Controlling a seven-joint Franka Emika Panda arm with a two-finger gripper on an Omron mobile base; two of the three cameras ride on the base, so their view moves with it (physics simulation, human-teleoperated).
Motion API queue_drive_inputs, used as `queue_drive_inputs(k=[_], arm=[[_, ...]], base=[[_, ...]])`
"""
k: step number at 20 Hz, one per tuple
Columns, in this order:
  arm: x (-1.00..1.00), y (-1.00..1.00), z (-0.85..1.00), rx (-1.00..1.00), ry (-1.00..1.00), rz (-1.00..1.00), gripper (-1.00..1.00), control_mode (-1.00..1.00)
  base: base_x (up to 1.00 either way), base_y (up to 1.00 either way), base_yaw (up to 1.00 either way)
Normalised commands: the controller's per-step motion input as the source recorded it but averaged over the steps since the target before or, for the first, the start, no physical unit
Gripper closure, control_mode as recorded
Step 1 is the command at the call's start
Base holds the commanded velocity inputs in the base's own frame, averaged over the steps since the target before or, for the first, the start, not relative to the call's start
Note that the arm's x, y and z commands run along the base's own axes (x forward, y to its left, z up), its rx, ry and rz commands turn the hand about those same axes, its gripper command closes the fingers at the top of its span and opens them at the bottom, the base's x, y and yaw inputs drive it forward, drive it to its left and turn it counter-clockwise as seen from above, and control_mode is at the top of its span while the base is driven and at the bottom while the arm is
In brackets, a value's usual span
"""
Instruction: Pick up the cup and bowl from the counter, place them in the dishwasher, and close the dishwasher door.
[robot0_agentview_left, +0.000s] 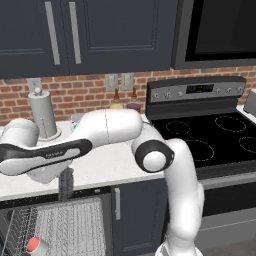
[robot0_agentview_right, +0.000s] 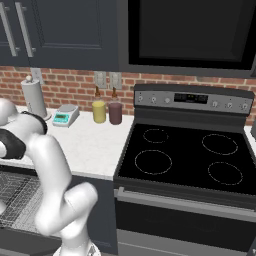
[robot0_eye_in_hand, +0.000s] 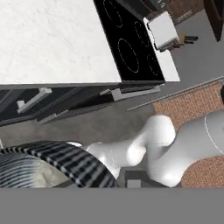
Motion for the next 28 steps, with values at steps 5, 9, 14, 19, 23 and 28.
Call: queue_drive_inputs(k=[5,9,14,19,23,28], arm=[[-1.0,-0.09,0.0,0.08,-0.58,-0.06,1.0,-1.0],[-0.61,-0.25,-0.41,0.26,-0.42,0.0,1.0,-1.0],[-0.03,-0.92,-0.81,0.54,-0.17,0.01,1.0,-1.0],[0.03,-0.84,-0.89,0.55,0.0,0.12,1.0,-1.0],[0.0,-0.44,-0.66,0.46,0.03,0.19,1.0,-1.0],[0.0,-0.09,-0.4,0.37,0.19,0.26,1.0,-1.0]], base=[[0.0,0.0,0.0],[0.0,0.0,0.0],[0.0,0.0,0.0],[0.0,0.0,0.0],[0.0,0.0,0.0],[0.0,0.0,0.0]])
